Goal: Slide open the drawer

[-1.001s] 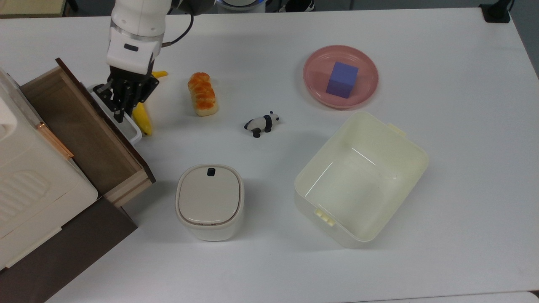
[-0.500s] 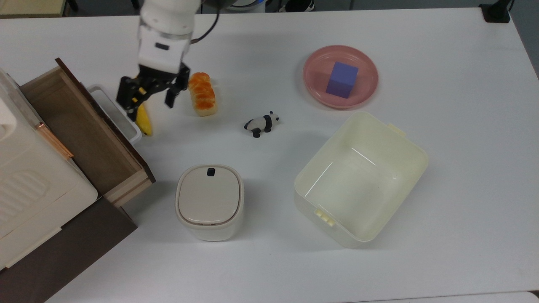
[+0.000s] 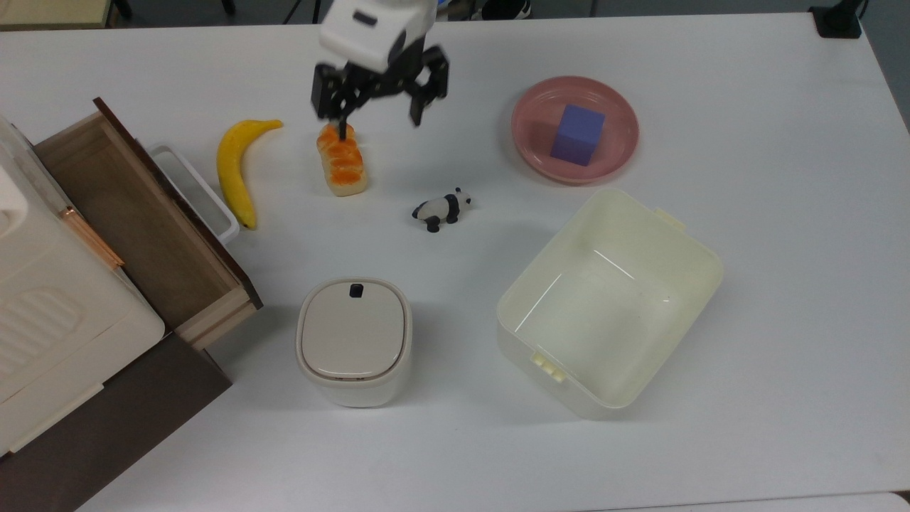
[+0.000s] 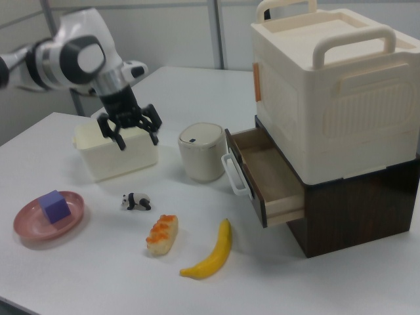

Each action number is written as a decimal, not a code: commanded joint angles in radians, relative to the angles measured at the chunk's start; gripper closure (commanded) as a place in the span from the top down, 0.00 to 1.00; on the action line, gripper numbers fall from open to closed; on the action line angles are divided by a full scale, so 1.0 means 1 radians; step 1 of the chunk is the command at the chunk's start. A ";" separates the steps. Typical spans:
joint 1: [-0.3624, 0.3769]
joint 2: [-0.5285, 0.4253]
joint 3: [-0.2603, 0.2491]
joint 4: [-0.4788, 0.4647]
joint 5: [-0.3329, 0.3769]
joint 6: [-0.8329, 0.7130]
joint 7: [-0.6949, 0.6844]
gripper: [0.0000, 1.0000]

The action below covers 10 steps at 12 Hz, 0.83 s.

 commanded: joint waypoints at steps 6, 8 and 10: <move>0.012 -0.075 -0.013 0.061 0.094 -0.176 0.285 1.00; 0.006 -0.074 -0.015 0.065 0.094 -0.195 0.285 1.00; 0.006 -0.073 -0.016 0.067 0.094 -0.221 0.285 1.00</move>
